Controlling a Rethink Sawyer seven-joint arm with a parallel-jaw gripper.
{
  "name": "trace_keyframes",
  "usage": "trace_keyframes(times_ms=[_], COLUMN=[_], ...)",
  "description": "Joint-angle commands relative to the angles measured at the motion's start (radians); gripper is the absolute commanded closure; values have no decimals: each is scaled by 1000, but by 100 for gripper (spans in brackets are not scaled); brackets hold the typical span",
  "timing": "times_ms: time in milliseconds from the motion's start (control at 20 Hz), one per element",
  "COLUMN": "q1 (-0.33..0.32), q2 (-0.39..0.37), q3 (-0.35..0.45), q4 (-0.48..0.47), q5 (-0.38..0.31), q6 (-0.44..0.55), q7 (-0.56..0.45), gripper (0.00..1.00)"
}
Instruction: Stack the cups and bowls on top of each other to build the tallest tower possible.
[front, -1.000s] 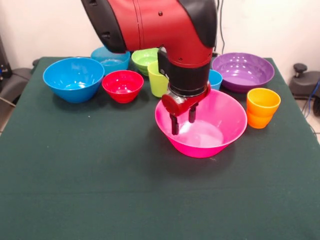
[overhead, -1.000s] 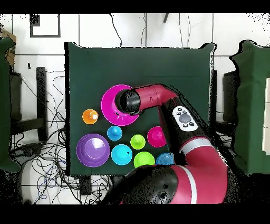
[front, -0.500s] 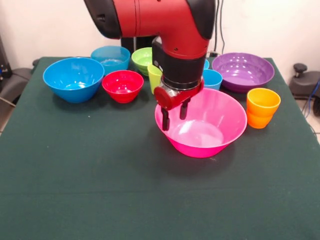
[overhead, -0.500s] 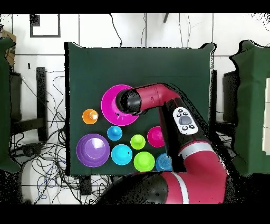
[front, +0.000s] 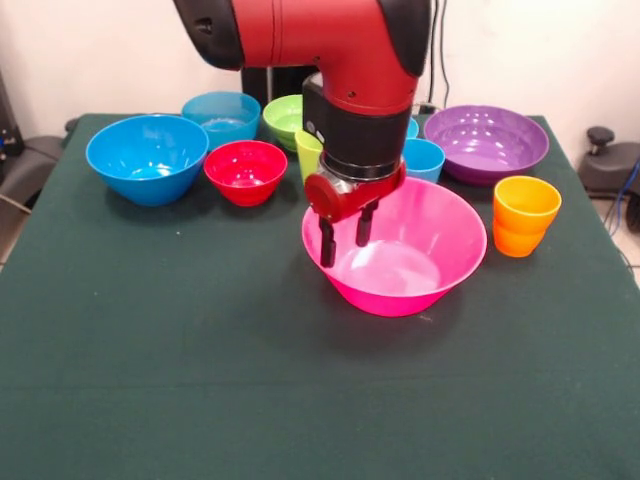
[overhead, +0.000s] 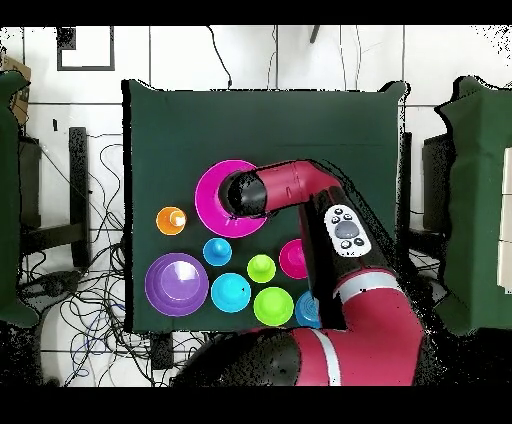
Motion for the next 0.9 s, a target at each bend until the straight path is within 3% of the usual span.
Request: trace_keyframes(times_ms=[50, 200, 700, 800, 850, 900], q1=[80, 111, 160, 111, 143, 149], q2=[85, 78, -92, -52, -25, -28], q3=[-66, -86, -69, -62, -48, -44], q4=[-33, -27, 118, 68, -30, -35], q5=[-33, -17, 63, 58, 83, 89], q6=[-124, -127, -27, -7, 66, 79], q7=[246, 257, 241, 184, 174, 172], gripper=[0, 0, 0, 0, 0, 0])
